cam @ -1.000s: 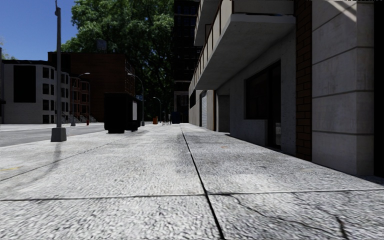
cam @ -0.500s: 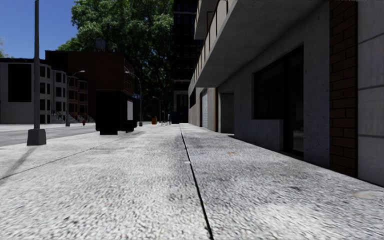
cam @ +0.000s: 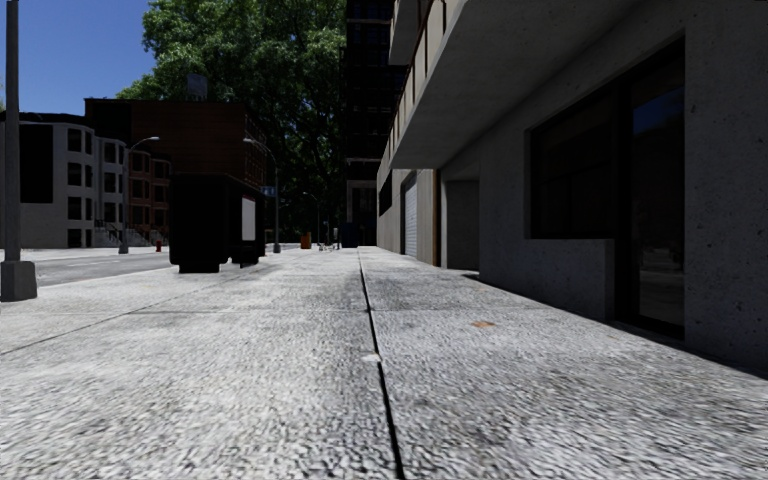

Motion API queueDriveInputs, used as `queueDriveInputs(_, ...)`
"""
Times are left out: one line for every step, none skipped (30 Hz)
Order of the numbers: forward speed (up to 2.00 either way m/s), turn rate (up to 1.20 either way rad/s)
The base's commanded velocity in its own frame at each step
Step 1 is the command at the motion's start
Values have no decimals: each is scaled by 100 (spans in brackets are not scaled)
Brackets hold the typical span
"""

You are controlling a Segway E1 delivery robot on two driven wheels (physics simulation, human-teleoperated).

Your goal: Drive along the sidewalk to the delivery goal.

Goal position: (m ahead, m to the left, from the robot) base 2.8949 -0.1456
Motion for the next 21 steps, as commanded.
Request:
queueDriveInputs(200,0)
queueDriveInputs(200,0)
queueDriveInputs(200,11)
queueDriveInputs(200,17)
queueDriveInputs(200,24)
queueDriveInputs(200,24)
queueDriveInputs(200,27)
queueDriveInputs(200,32)
queueDriveInputs(200,35)
queueDriveInputs(200,35)
queueDriveInputs(200,35)
queueDriveInputs(200,35)
queueDriveInputs(200,35)
queueDriveInputs(200,35)
queueDriveInputs(200,35)
queueDriveInputs(200,27)
queueDriveInputs(200,12)
queueDriveInputs(200,6)
queueDriveInputs(200,6)
queueDriveInputs(200,0)
queueDriveInputs(200,0)
